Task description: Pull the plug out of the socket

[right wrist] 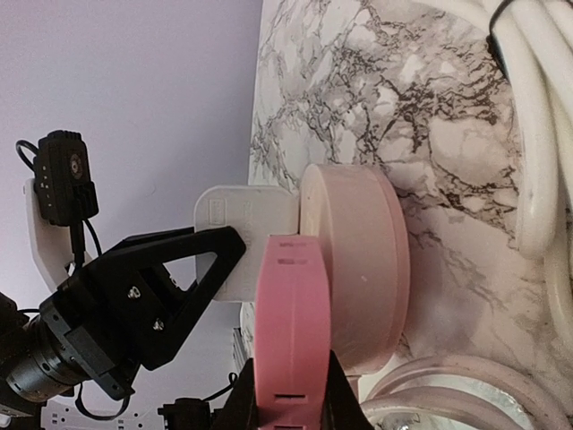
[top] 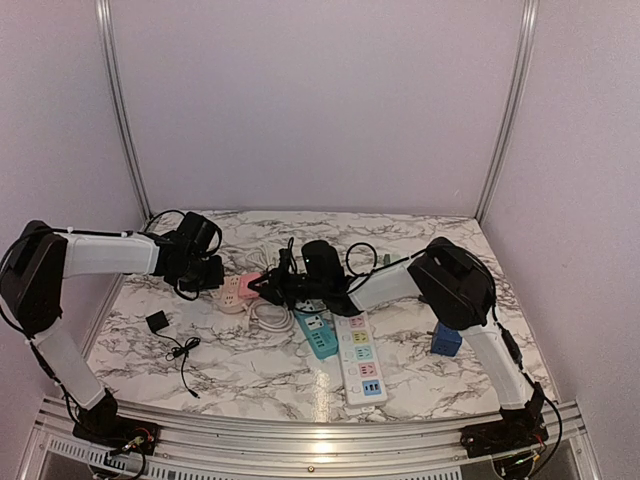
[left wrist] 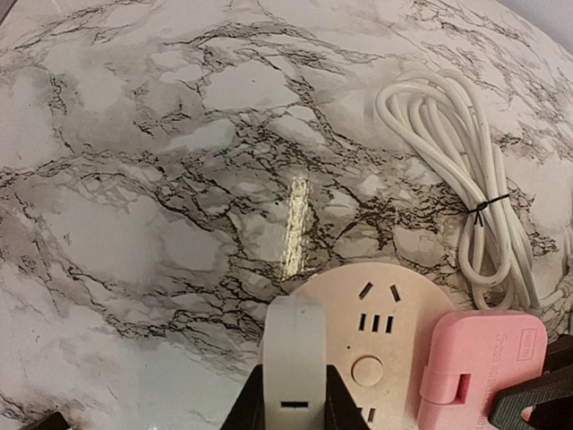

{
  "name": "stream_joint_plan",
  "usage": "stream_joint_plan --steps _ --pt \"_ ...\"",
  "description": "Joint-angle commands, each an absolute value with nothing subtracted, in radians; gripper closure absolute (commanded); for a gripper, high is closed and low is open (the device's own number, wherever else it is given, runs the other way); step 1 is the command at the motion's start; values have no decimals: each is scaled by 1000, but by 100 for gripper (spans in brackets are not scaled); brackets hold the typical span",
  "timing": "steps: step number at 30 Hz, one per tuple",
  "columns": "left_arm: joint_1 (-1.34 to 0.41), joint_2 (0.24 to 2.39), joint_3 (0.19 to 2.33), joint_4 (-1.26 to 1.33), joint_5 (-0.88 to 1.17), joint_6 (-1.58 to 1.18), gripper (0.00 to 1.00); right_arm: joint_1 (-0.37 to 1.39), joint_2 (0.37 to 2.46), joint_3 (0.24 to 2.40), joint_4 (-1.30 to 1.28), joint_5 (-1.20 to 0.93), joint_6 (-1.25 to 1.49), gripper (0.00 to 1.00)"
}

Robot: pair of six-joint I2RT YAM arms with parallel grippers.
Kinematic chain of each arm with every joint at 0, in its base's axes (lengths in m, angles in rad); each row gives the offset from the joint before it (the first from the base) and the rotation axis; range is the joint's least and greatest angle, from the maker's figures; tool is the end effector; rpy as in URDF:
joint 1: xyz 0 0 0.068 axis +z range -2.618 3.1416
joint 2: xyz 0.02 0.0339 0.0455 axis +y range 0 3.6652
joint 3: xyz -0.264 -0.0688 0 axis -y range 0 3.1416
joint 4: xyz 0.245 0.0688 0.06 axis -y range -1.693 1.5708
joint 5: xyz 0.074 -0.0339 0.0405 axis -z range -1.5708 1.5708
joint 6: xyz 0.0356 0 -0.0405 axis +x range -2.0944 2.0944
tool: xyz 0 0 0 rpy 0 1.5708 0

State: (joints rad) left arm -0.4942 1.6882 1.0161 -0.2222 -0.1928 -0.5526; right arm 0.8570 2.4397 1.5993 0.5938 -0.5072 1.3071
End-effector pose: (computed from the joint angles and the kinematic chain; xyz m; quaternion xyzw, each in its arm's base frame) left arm 0.3098 -0.1592 0.1851 -0.0593 0.9376 -0.0864 0.3315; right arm 0.3350 0.4132 0.1158 0.0200 0.7786 0.6183 0.1047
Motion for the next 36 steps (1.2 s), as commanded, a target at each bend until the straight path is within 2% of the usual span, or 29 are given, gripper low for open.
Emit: stream_joint_plan --steps 1,10,21,29,36 --pt "-510 1814 956 -348 -141 -568 100 896 2383 1644 745 -634 1249 100" --pt "-515 1829 964 -348 -138 -568 100 907 2366 1692 571 -609 1124 100" --pt "-520 1839 962 -347 -137 -568 100 891 2399 1639 875 -676 1407 100" --pt "-524 1844 963 -348 -137 -568 100 891 2393 1636 953 -687 1480 100" --pt "-524 1842 972 -354 -137 -566 100 895 2356 1624 743 -663 1322 100"
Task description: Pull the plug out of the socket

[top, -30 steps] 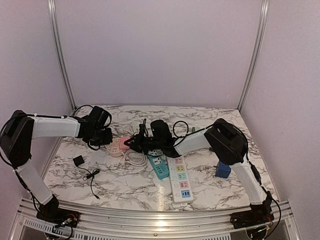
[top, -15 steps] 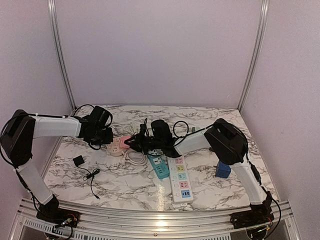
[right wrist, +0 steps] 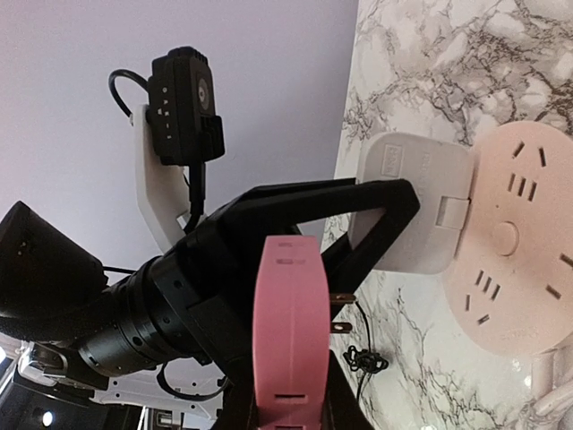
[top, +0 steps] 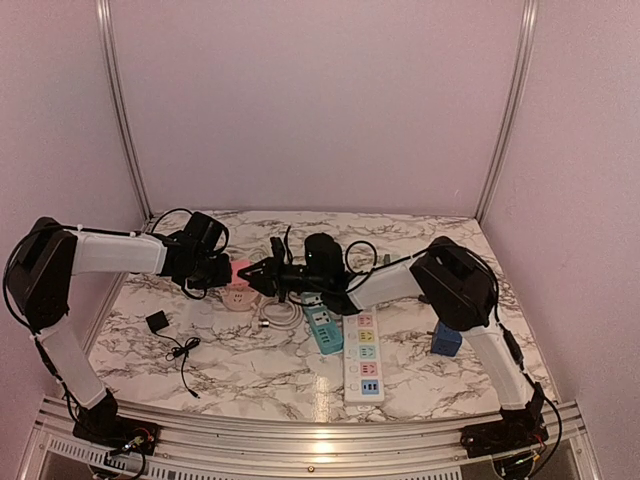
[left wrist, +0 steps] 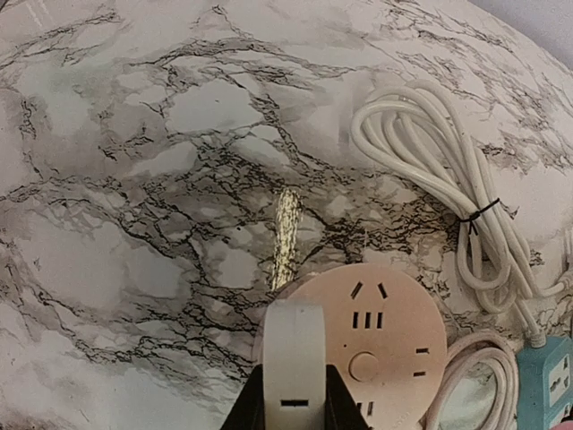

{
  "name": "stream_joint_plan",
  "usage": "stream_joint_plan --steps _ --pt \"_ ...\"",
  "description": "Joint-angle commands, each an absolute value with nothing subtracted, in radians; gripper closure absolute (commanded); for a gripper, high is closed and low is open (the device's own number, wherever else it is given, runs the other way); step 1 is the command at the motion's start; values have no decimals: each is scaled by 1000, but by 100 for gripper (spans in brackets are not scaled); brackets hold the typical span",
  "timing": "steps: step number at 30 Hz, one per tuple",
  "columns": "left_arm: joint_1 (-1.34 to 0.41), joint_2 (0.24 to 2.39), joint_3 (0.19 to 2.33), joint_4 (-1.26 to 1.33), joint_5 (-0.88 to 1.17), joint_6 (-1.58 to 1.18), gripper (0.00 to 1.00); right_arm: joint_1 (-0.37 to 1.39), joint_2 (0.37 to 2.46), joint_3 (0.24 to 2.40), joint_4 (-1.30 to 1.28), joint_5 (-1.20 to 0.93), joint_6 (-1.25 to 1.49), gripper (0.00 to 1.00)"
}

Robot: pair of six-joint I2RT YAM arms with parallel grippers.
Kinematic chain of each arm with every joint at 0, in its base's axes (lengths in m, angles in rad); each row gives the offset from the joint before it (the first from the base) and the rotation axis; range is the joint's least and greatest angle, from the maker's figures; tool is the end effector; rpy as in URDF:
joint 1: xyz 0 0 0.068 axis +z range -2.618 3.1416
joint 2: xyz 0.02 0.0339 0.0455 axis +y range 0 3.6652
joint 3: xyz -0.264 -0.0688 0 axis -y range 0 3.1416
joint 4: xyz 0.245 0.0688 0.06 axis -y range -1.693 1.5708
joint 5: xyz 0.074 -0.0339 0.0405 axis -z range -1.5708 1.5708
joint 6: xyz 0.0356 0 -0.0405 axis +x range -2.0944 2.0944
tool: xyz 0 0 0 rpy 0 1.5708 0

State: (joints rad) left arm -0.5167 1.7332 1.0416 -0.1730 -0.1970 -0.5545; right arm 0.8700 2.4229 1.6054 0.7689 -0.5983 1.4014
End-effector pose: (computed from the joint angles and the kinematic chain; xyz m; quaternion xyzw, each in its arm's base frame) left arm 0.3167 -0.1720 0.1811 -0.0516 0.9329 -0.0963 0.3430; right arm 0.3286 0.4206 0.1446 -0.0144 0.7210 0.6876 0.0843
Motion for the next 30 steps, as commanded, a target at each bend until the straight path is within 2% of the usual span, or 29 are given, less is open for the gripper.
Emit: stream_joint_plan --steps 1,6,19,23,30 --pt "-524 1842 974 -356 -137 -565 100 894 2351 1612 735 -657 1317 100" --pt "-524 1823 987 -370 -134 -561 100 889 2316 1563 675 -632 1262 100" --pt "-523 1750 1012 -397 -47 -559 100 887 2091 1447 247 -515 878 100" --pt "-522 1733 1009 -396 -30 -560 100 908 1997 1421 -28 -387 690 100" --pt "-521 1728 1013 -396 -22 -554 100 972 1837 1315 -270 -150 504 100"
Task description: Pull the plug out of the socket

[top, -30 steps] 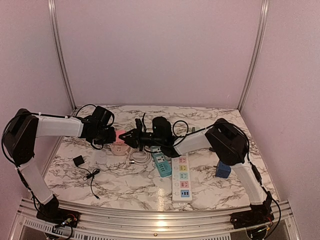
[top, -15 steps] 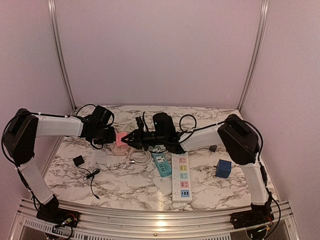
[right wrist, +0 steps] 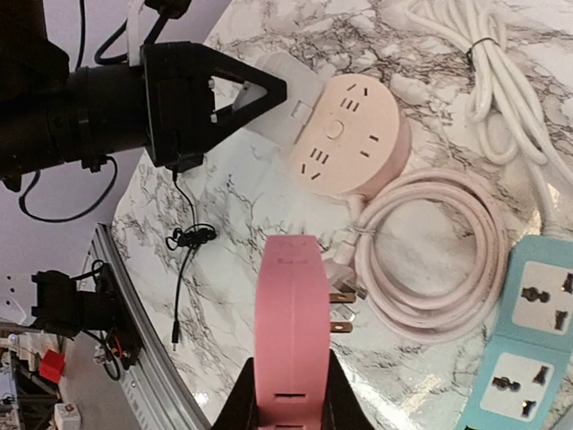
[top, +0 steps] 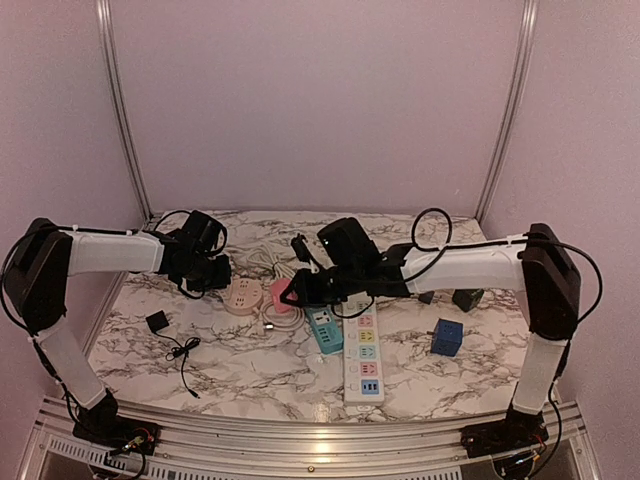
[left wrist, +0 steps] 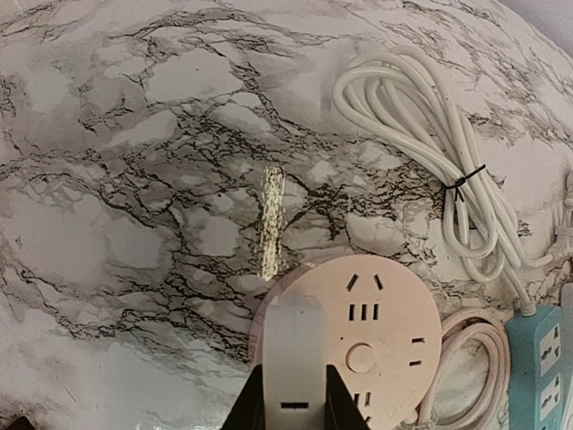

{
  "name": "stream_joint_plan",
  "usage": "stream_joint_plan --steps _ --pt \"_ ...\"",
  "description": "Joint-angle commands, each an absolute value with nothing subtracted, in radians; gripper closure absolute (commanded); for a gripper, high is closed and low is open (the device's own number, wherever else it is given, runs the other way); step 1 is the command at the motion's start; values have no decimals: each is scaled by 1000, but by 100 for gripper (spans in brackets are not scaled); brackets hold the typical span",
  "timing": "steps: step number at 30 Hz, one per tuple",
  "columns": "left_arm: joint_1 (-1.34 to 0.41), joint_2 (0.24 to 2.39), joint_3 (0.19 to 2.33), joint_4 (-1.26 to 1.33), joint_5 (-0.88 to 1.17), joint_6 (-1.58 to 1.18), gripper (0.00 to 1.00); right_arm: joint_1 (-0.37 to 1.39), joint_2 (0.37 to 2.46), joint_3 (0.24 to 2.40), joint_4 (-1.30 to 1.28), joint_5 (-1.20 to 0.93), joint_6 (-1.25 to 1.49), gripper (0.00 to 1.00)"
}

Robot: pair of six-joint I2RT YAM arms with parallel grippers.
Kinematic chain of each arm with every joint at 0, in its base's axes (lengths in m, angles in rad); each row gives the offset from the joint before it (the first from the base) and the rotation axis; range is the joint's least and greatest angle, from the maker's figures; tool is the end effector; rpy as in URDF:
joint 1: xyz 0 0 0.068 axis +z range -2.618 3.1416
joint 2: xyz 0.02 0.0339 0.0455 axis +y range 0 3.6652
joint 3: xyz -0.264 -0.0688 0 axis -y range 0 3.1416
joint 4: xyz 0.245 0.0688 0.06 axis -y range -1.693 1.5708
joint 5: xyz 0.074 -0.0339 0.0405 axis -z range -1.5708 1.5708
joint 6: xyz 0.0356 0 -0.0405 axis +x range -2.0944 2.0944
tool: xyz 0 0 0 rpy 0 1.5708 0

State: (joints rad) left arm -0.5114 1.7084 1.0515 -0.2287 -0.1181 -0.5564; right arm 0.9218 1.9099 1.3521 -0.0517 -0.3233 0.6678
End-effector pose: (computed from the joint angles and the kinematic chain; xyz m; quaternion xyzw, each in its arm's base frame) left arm 0.3126 -0.1706 0.1882 -0.0410 0.9396 -0.1228 0.3170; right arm 0.2544 0.3540 0.2220 -0.1847 0.8587 0.4256 0.2178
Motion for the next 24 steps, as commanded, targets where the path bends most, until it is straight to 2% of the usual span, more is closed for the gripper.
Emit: stream_joint_plan --steps 1,7,15,21,24 --pt "-521 1728 1012 -395 -21 -554 100 989 1825 1311 -305 -110 483 100" --pt "-520 1731 1011 -387 -14 -554 100 1101 1829 1340 -486 114 422 100" --pt "-519 1740 1023 -389 -14 -550 99 1219 1961 1436 -632 364 430 100" --pt "-517 1744 1028 -392 -13 -545 99 1238 1986 1438 -628 368 448 91" --pt "-517 1748 1029 -390 -11 -545 99 1241 1978 1433 -617 352 443 84"
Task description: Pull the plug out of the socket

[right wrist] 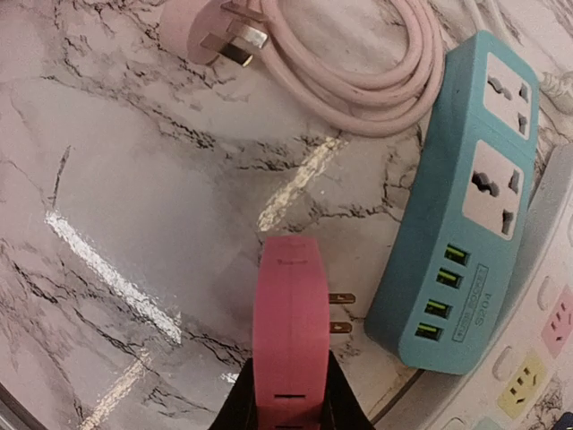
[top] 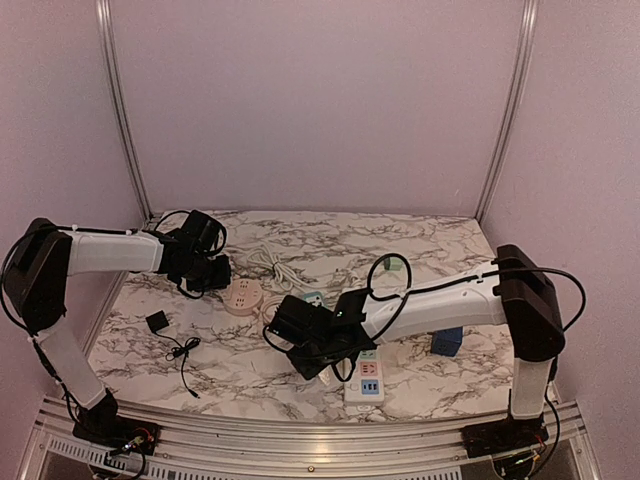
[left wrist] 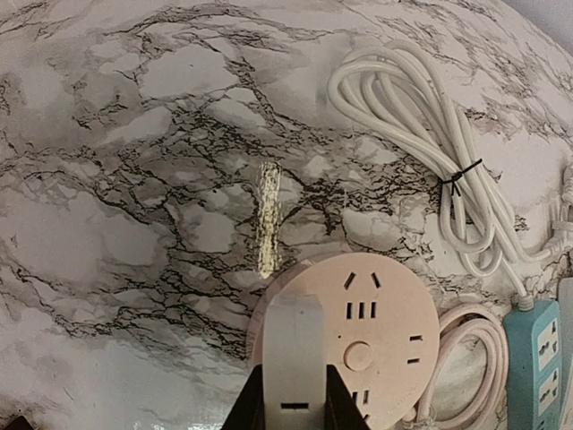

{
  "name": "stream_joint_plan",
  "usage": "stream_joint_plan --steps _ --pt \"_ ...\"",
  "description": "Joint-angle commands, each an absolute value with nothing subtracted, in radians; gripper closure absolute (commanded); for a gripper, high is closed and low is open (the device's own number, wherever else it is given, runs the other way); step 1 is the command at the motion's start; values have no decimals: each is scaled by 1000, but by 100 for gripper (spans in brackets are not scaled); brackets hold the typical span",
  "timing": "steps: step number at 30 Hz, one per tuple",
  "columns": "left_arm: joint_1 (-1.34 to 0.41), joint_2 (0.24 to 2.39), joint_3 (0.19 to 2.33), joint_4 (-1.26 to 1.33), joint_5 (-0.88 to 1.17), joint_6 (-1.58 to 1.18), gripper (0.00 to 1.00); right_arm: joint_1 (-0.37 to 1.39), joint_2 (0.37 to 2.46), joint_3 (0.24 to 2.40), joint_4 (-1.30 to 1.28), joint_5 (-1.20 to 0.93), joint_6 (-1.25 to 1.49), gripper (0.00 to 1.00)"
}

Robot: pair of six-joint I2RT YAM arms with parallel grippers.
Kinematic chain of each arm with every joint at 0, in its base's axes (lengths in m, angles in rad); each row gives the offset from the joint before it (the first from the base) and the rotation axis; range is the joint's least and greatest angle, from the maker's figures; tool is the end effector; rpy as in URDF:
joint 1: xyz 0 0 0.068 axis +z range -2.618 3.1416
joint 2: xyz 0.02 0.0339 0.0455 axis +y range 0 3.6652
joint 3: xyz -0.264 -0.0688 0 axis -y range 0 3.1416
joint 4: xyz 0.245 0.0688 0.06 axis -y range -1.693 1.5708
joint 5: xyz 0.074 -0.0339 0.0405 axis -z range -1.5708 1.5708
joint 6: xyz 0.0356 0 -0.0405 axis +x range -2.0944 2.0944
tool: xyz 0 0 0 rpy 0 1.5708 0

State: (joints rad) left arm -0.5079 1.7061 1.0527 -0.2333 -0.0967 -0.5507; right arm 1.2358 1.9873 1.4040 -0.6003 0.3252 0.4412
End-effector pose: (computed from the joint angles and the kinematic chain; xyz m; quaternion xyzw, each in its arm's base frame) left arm 0.3125 -0.1700 0.1890 -0.0363 0.9404 -0.1299 0.3122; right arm 0.1439 0.3788 0.1703 -0.3460 0.9050 0.0350 0.2451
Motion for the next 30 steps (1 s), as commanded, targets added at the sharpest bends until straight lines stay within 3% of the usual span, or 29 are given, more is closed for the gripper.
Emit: stream_joint_plan --steps 1,8,30 --pt "-517 1748 1029 -390 -11 -545 99 1241 1975 1433 -611 342 439 80" --pt "-518 1744 1029 -388 -11 -546 99 1243 1964 1431 -586 265 423 61" --pt "-517 1748 1041 -394 -5 -534 99 1181 1943 1495 -430 18 348 46"
